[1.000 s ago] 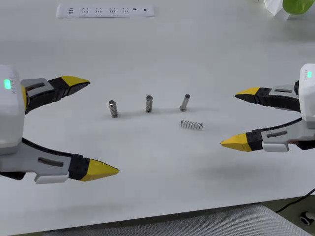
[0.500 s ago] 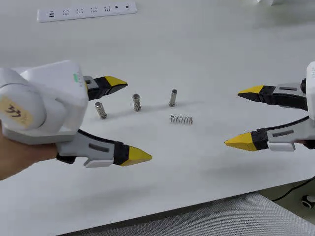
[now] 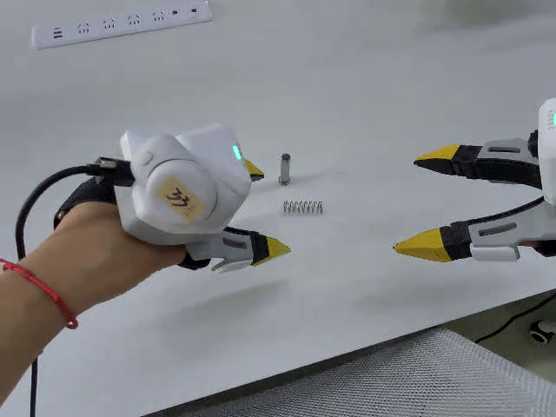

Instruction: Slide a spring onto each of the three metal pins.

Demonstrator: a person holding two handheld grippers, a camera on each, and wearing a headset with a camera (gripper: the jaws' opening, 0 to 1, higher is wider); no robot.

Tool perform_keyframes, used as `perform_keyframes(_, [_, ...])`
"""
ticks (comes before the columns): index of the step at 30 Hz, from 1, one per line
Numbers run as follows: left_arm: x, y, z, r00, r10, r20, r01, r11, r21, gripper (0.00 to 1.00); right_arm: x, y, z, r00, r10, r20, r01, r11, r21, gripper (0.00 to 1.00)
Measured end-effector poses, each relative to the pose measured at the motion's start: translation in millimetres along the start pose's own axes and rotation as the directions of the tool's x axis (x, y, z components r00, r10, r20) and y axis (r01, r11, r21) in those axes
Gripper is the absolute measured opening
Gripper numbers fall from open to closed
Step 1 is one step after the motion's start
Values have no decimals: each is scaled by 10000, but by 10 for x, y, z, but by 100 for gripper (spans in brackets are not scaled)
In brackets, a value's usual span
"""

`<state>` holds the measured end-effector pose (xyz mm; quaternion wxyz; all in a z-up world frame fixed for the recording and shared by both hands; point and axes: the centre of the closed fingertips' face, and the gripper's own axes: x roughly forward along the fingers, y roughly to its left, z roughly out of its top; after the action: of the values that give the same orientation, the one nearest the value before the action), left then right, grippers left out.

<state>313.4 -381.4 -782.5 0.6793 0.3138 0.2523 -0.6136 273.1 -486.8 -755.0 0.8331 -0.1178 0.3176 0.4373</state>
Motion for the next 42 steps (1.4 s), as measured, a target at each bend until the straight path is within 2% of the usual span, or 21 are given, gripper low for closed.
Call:
perform_keyframes(2, [67, 14, 5, 10000, 63, -48, -63, 10000, 55, 42, -1, 4, -25, 10000, -9, -4, 9, 10000, 43, 66])
perform_keyframes(4, [136, 51, -45, 9988, 257, -419, -251, 9995, 166, 36, -5, 8, -52, 10000, -33, -11, 33, 9999, 109, 66])
perform_keyframes(5, [184, 38, -24, 9993, 201, -320, -197, 9997, 123, 35, -8, 10, -62, 10000, -50, 13, 50, 9999, 147, 66])
perform_keyframes(6, [214, 31, -20, 9993, 179, -327, -179, 9998, -5, 35, -10, 13, -67, 10000, -57, 26, 56, 9998, 171, 66])
perform_keyframes(7, [267, 22, -47, 9986, 150, -506, -148, 9999, 44, 35, -14, 19, -77, 10000, -68, 48, 67, 9997, 216, 66])
perform_keyframes(9, [318, 35, -89, 9967, 252, -766, -222, 9989, 404, 32, -18, 27, -93, 10000, -82, 44, 81, 9997, 250, 66])
perform_keyframes(12, [420, 57, -148, 9942, 236, -1052, -217, 9996, 185, 30, -29, 36, -123, 9999, -108, 78, 105, 9993, 357, 66])
perform_keyframes(18, [514, 96, -207, 9885, 300, -1481, -270, 9994, 228, 26, -27, 25, -164, 9998, -146, 111, 140, 9986, 514, 65])
perform_keyframes(25, [578, 127, -206, 9866, 329, -1601, -351, 9993, -115, 24, -25, 2, -193, 9996, -193, 189, 180, 9977, 658, 64])
perform_keyframes(29, [612, 141, -243, 9839, 350, -1750, -425, 9983, -393, 21, -39, 5, -207, 9995, -236, 214, 220, 9970, 741, 64])
perform_keyframes(33, [621, 147, -226, 9850, 399, -1680, -551, 9947, -869, 18, -54, 12, -228, 9994, -258, 215, 240, 9966, 793, 64])
perform_keyframes(42, [629, 103, -227, 9831, 231, -1815, -548, 9837, -1716, 12, -67, 6, -232, 9990, -355, 265, 332, 9960, 824, 63])
